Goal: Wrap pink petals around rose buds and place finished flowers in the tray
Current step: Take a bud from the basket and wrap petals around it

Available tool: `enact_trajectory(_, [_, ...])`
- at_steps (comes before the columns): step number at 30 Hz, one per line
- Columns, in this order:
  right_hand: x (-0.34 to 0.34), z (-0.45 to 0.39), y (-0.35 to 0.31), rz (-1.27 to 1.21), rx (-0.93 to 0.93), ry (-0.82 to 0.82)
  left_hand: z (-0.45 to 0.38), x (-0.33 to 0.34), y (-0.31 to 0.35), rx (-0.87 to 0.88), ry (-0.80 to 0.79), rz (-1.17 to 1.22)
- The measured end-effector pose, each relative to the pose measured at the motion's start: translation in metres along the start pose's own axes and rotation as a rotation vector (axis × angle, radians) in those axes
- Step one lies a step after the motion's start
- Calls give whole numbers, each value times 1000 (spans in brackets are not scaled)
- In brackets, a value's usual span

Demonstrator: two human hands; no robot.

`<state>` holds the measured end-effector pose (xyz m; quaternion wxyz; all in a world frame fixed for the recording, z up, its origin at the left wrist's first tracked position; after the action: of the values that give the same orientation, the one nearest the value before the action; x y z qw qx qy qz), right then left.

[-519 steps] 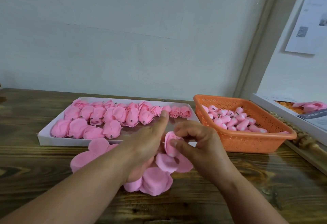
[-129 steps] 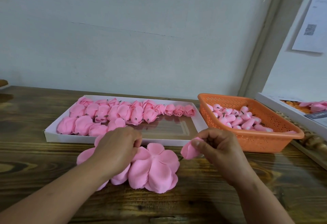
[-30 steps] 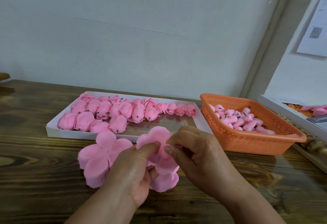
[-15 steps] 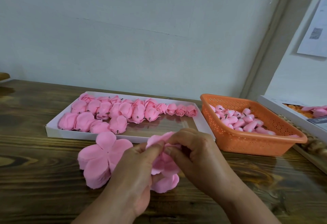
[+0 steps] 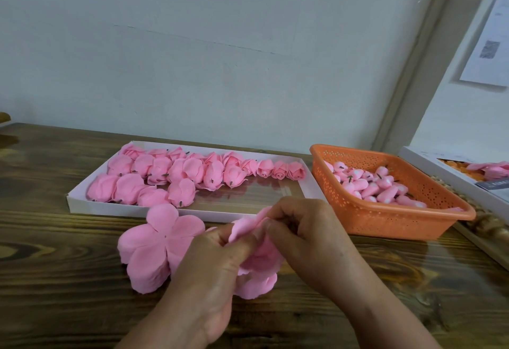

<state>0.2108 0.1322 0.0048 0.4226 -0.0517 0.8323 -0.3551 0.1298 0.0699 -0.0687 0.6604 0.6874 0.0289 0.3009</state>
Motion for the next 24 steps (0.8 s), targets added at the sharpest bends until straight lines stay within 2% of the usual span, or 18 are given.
enact_trajectory(4, [2,0,17,-264,187,-55,-3,-7,-2,0,39,-38])
enact_trajectory(6, [2,1,17,-321,212,-85,-4,-10,-1,6,61,-69])
enact_trajectory(10, [-3,1,13,-211,151,54,-8,-10,-4,-14,80,-97])
enact_trajectory(14, [-3,3,1,69,17,160,-10,-13,-8,-38,114,-76])
enact_trajectory(18, [-3,1,-4,122,-78,115,-9,-15,-8,-44,99,-61])
enact_trajectory(22, [1,1,-3,221,-108,38,-9,-15,-7,-49,98,-50])
enact_trajectory(24, [3,1,-3,186,-105,29,-8,-14,-6,-51,99,-66])
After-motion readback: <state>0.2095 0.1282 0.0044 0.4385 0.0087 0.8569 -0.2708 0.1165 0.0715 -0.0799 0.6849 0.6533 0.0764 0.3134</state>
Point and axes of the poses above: each hand's wrist, its own z-axis away from the middle knuckle, its own x-axis out of the palm, y = z × x, the point moved 8 cm from there along -z, towards the middle knuckle, and after that the axes turned 2 degrees about -y, right-handed, at the moved point
